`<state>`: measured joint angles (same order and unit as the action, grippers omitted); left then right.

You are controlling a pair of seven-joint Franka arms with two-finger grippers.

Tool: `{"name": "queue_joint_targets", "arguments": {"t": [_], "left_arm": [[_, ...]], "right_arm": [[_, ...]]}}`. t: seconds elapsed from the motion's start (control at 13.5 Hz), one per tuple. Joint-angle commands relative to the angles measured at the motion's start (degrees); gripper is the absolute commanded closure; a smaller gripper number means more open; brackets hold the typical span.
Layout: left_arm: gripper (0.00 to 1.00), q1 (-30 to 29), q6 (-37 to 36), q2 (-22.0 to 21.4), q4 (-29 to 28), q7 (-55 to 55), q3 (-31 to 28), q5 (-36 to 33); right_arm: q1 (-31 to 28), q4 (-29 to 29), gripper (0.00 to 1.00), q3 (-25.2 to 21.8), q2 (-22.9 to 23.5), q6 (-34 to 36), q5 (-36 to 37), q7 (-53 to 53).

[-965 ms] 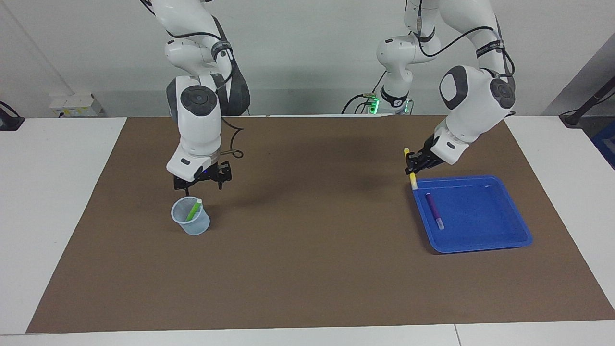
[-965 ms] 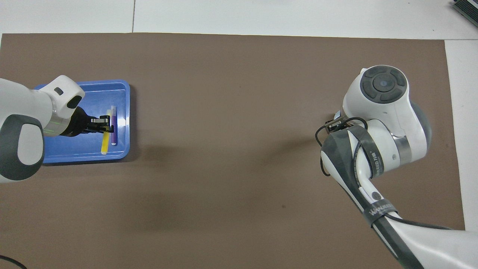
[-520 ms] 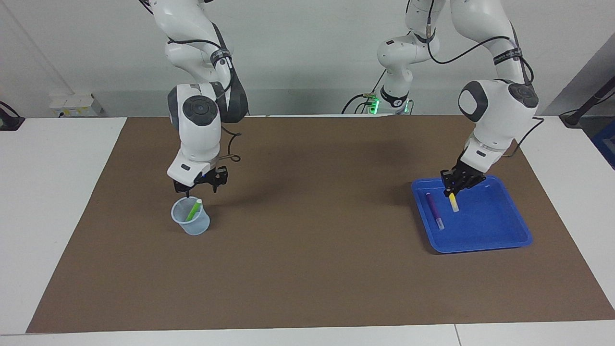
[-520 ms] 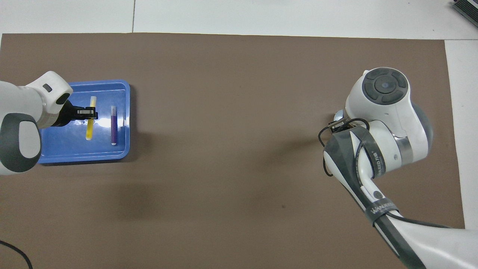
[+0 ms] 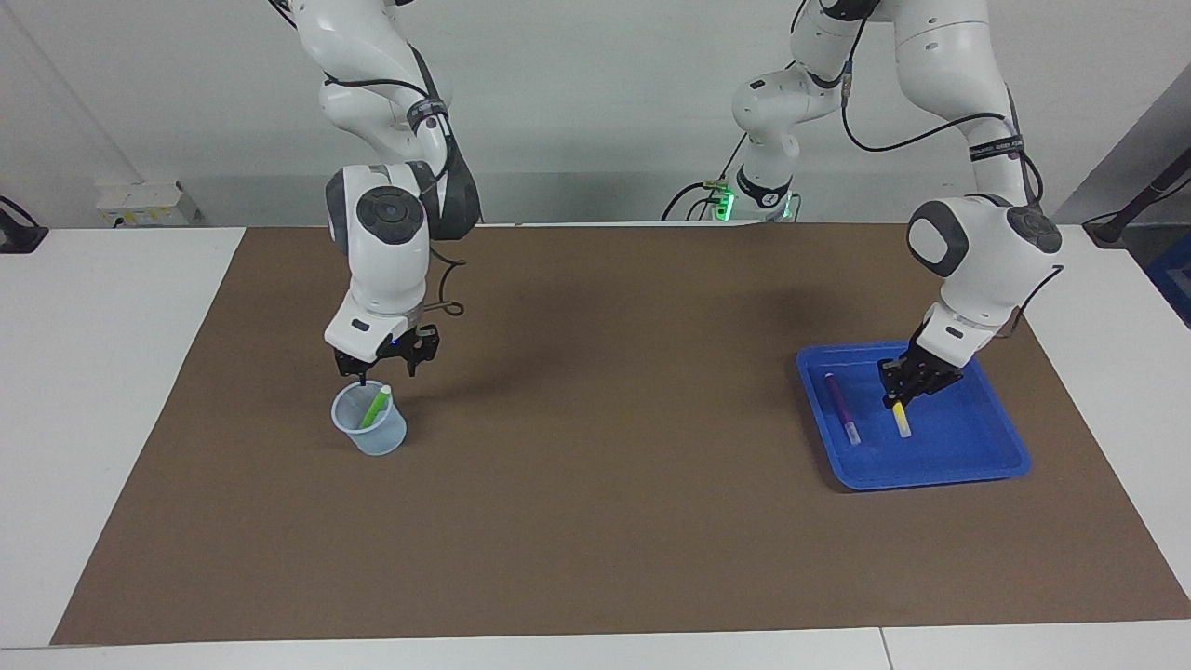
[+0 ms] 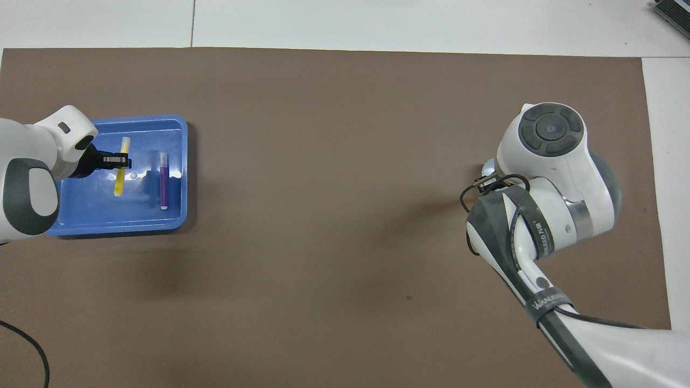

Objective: Right arm passes pens to left for tray arrangement
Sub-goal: 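Lower the yellow pen into the tray and open the left gripper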

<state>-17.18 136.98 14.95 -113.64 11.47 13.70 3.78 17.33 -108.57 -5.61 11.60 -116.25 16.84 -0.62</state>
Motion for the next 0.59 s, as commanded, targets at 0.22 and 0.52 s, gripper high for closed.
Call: {"name": "queue_joint_targets", "arguments": {"t": [0.22,0.52], "left_arm": [[1.00,-2.34,2.85,3.24,0.70,0.31,0.45,-2.38],[1.00,-2.42,3.03,3.77,0.35,0.22,0.45,-2.38]], "right_arm": [[-1.42,-2.26,0.43,0.51,-1.06,-2.75,1.00,-1.40],[-1.51,-2.26,0.47,0.51,-0.97,-3.89,1.00,-1.40]]}}
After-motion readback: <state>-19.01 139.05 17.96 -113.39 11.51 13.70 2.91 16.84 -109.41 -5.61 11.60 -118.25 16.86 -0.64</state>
